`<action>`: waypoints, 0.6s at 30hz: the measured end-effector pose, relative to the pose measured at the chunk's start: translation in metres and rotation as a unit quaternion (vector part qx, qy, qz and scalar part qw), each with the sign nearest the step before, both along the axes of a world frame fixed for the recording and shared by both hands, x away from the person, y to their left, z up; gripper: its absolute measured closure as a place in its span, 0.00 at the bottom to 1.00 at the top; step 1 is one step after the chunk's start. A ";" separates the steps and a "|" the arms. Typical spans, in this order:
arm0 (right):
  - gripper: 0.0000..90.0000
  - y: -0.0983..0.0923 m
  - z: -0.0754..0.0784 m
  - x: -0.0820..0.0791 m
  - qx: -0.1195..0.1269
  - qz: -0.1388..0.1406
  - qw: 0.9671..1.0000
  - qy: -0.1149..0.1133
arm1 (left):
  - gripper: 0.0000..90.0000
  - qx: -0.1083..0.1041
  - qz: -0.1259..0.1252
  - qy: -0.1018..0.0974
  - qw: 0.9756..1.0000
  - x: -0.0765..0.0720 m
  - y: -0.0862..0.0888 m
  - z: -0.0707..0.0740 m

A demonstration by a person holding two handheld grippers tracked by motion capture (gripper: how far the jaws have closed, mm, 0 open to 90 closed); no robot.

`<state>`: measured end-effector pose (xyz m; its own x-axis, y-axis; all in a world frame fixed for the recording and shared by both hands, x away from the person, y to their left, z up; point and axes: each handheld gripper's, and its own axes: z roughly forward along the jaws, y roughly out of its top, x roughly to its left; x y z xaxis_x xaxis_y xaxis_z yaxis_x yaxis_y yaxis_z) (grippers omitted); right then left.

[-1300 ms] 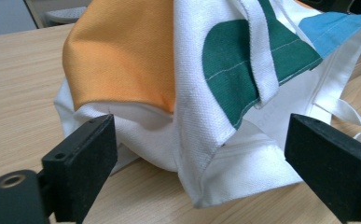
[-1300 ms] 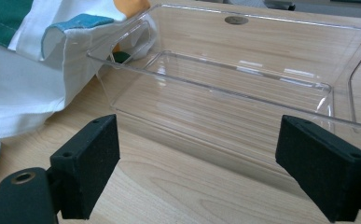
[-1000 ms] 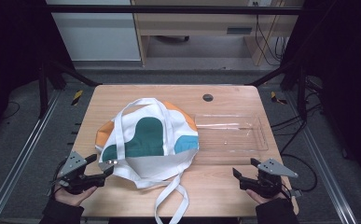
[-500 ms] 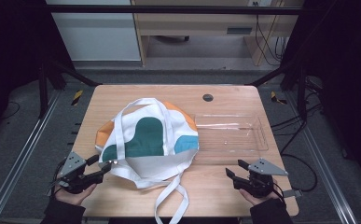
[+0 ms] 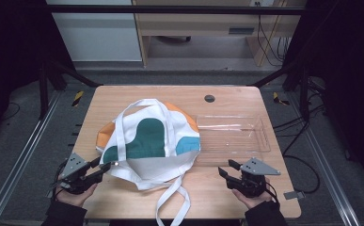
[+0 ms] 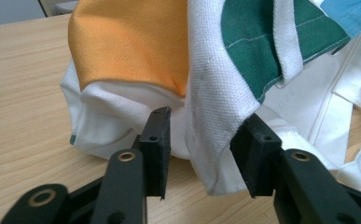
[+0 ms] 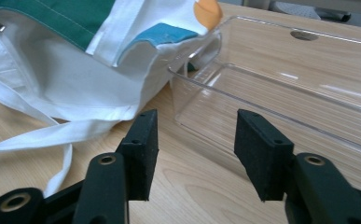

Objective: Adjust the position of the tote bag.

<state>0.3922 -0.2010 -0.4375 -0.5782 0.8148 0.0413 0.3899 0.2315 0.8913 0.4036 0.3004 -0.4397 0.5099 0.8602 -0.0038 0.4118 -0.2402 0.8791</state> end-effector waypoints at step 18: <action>0.69 0.034 0.002 0.005 0.000 0.046 0.999 0.007 | 0.93 0.004 0.010 0.012 1.000 0.002 -0.003 0.001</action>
